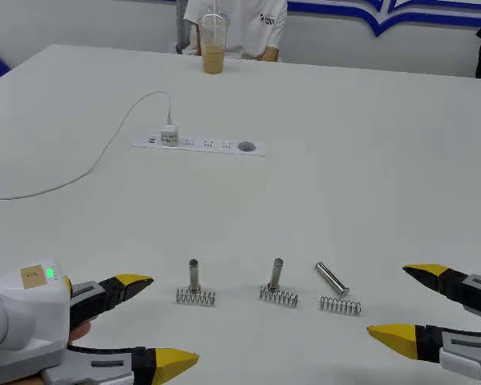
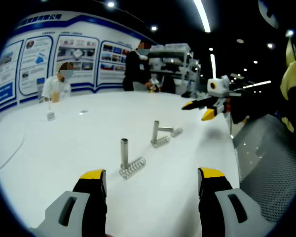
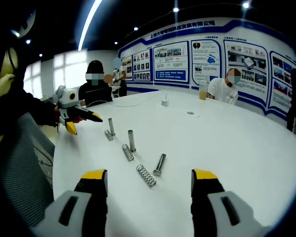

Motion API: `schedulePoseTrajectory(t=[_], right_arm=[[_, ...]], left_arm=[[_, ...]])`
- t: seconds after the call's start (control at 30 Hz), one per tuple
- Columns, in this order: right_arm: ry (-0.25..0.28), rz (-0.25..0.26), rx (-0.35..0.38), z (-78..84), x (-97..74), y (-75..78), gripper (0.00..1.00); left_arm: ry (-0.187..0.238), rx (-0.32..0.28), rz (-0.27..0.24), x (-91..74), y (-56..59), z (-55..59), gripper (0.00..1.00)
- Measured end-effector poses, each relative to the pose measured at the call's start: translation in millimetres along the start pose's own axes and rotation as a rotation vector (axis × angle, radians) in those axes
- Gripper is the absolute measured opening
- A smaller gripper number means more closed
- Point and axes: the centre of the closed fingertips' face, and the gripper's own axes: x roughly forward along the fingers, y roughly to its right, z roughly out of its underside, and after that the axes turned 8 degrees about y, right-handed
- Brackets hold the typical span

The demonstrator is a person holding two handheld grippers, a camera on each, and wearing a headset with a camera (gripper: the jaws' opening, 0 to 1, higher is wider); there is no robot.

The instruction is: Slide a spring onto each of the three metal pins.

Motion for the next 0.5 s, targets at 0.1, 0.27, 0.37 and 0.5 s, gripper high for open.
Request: schedulePoseTrajectory(t=[0.1,0.27,0.37,0.5], right_arm=[[0.003,0.006,0.000,-2.6,0.2,1.0,0.70],[0.006,0.009,0.002,-7.9,2.7,0.6,0.69],[0.001,0.006,0.005,-9.2,4.7,0.1,0.68],[-0.005,0.002,0.003,-13.1,7.9,0.5,0.66]], left_arm=[[0.002,0.001,-0.003,-0.3,-0.8,-0.5,0.77],[0.003,0.001,-0.005,-1.2,-2.4,0.1,0.77],[0.003,0.000,-0.007,-2.1,-4.3,0.8,0.77],[0.003,0.000,-0.008,-2.5,-5.8,0.8,0.77]])
